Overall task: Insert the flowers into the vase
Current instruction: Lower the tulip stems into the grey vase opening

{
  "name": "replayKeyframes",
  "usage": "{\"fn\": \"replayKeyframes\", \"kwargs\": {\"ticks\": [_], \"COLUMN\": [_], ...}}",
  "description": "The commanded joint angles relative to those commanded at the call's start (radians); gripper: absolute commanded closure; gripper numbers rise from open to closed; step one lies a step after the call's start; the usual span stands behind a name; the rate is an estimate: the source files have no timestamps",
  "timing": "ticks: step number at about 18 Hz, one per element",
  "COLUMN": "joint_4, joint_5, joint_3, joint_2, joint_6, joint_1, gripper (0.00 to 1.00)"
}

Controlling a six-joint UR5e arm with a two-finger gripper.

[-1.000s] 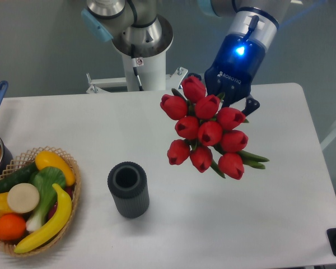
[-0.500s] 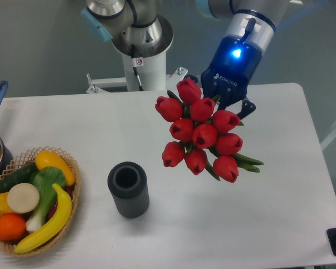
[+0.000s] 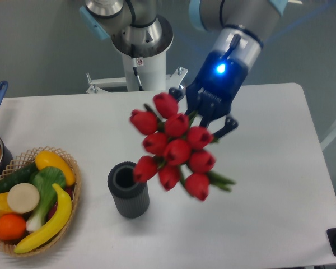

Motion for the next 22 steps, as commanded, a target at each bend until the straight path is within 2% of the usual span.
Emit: {"fn": "replayKeyframes", "kwargs": {"ticks": [4, 8, 10, 15, 18, 22], "joint_4": [0.002, 0.005, 0.005, 0.006, 0.006, 0.005], "joint_5": [-0.159, -0.222, -0.252, -0.446, -0.485, -0.571], "joint_3": [-0.012, -0.04, -0.043, -0.132, -0.198, -0.219], "joint_2": [-0.014, -0.014, -0.032, -0.035, -0.035, -0.035], "joint_6": [0.003, 0.024, 0.064, 0.227, 0.305, 0.342], "joint_1": [-0.008, -0.009, -0.015, -0.008, -0.009, -0.009], "gripper": [0.7, 0.7, 0.7, 0.7, 0.7, 0.7]}}
